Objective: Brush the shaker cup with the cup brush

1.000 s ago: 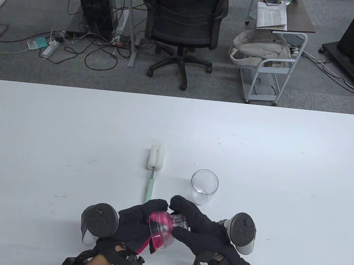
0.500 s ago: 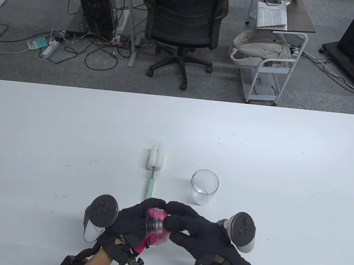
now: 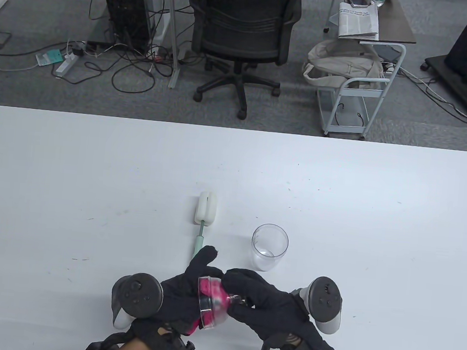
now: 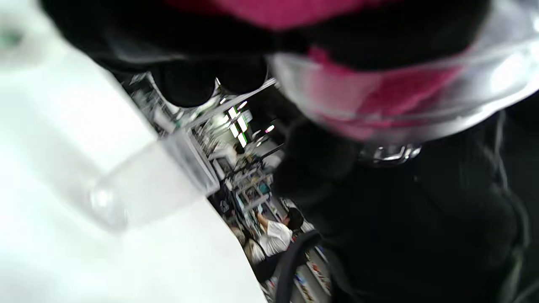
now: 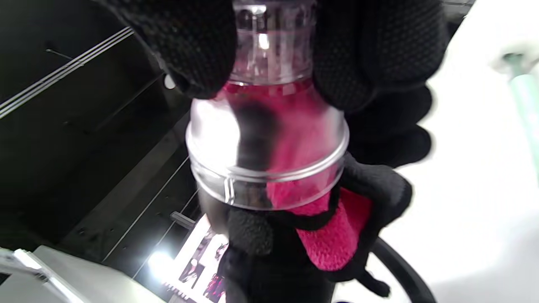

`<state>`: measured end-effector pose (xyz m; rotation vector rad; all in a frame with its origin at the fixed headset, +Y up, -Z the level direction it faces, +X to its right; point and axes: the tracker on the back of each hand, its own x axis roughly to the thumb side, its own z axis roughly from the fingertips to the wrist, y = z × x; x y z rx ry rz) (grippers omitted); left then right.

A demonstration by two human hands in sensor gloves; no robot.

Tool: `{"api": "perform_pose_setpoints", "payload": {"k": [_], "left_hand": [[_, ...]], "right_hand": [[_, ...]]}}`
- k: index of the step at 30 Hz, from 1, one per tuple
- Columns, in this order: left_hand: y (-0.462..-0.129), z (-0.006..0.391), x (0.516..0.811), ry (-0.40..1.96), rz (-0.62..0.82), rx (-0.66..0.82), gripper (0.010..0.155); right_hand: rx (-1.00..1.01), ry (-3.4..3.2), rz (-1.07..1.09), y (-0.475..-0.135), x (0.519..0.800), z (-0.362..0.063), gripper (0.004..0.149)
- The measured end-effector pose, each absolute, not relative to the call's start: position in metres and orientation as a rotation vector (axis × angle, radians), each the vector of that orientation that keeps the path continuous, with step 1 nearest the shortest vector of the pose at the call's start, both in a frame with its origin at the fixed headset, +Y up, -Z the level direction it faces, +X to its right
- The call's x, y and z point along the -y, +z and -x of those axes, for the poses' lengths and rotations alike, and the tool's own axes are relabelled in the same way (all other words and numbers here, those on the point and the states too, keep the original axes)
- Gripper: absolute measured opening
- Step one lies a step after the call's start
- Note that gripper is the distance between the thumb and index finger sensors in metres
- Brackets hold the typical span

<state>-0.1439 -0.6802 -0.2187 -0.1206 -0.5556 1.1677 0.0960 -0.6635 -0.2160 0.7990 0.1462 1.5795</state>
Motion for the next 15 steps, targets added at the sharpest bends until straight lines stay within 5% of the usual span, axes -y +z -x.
{"api": "perform_pose_setpoints", "payload": {"k": [4,6,12,15], "left_hand": [[-0.226,0.147,0.687,1.403,0.378,0.559,0.068],[-0.225,0.149,0.681,1.359,0.256,0.559,0.058],[-0.214,0.154,0.660,1.109,-0.135,0.645,0.056],[-0.217,0.155,0.664,1.040,-0.112,0.665,0.066]], "right_hand": [[-0.137,1.536,-0.832,-0.214,0.663,-0.093,0.037],[-0.149,1.519,-0.829,-0.214,0.662,-0.093,0.037],[-0.043,1.727,-0.674,-0.216,0.669,-0.094,0.073],[-0.281,1.575,-0.737,-0.216,0.669,-0.089,0.064]]}}
